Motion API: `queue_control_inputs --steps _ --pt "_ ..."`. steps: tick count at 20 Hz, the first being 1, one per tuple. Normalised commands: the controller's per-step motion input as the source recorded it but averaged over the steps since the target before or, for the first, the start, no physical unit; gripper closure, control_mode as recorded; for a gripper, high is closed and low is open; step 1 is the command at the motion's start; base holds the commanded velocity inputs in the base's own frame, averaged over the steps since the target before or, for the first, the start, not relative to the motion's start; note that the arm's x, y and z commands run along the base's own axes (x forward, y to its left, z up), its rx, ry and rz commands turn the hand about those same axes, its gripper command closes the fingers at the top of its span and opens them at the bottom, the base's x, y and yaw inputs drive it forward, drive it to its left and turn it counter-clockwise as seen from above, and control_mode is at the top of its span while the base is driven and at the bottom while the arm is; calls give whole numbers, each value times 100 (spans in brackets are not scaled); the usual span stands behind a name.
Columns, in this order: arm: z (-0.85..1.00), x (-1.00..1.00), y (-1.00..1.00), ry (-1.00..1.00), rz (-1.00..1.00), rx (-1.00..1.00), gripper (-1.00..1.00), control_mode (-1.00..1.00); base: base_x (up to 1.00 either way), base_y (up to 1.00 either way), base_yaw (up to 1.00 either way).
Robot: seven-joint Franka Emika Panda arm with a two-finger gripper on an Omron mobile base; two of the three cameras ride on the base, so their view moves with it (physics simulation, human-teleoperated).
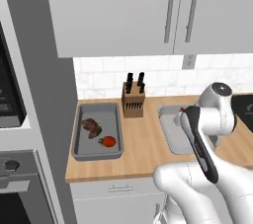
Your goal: Place one tomato and one steak in each tupperware on the nearby counter, to pack two identical lunches.
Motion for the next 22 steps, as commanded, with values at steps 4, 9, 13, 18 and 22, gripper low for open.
queue_control_inputs --steps 4,9,13,18,22 --pt "-35 55 0 2 0 0 100 -100 0 0 0" --pt "-23 40 -12 6 0 0 100 -100 0 0 0" --pt "-17 40 -19 7 0 0 100 -100 0 0 0" --pt "-21 37 -20 7 0 0 100 -100 0 0 0" --pt "-30 34 -21 6 0 0 100 -100 0 0 0"
